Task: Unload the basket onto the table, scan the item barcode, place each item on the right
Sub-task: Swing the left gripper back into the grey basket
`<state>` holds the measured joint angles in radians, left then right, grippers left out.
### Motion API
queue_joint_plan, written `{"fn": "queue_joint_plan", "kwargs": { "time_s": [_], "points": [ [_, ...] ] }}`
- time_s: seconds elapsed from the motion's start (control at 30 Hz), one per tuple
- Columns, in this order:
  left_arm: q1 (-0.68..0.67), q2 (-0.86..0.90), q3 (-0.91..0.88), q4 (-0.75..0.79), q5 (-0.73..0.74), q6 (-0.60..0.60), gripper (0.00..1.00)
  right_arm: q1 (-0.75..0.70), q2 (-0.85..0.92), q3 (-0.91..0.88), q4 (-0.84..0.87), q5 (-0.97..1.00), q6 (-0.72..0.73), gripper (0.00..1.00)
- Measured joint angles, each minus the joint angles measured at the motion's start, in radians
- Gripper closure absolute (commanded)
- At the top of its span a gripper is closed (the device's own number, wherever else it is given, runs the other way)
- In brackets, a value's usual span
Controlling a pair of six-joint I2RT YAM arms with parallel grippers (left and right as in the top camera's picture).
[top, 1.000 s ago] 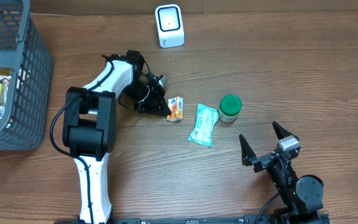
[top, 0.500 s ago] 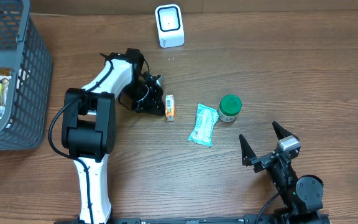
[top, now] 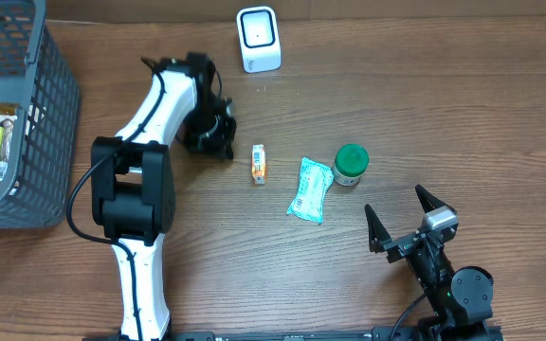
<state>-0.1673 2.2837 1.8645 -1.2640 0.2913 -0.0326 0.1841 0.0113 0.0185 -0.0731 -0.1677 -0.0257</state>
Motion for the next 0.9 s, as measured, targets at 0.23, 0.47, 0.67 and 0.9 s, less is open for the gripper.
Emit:
{"fn": "queue_joint_plan", "kwargs": {
  "time_s": [0.23,0.47,0.67,0.9],
  "points": [
    [0.027,-0.065,0.375,-0.063,-0.186,-0.028,0.68,0.000,0.000,0.000,0.000,0.000,0.000,0.00],
    [0.126,-0.217,0.780,-0.015,-0.424,-0.014,0.00,0.000,0.000,0.000,0.000,0.000,0.000,0.00],
    [0.225,-0.314,0.925,0.061,-0.589,0.087,0.00,0.000,0.000,0.000,0.000,0.000,0.000,0.00],
    [0.423,-0.317,0.902,0.035,-0.631,0.153,0.00,0.000,0.000,0.000,0.000,0.000,0.000,0.00]
  ]
}}
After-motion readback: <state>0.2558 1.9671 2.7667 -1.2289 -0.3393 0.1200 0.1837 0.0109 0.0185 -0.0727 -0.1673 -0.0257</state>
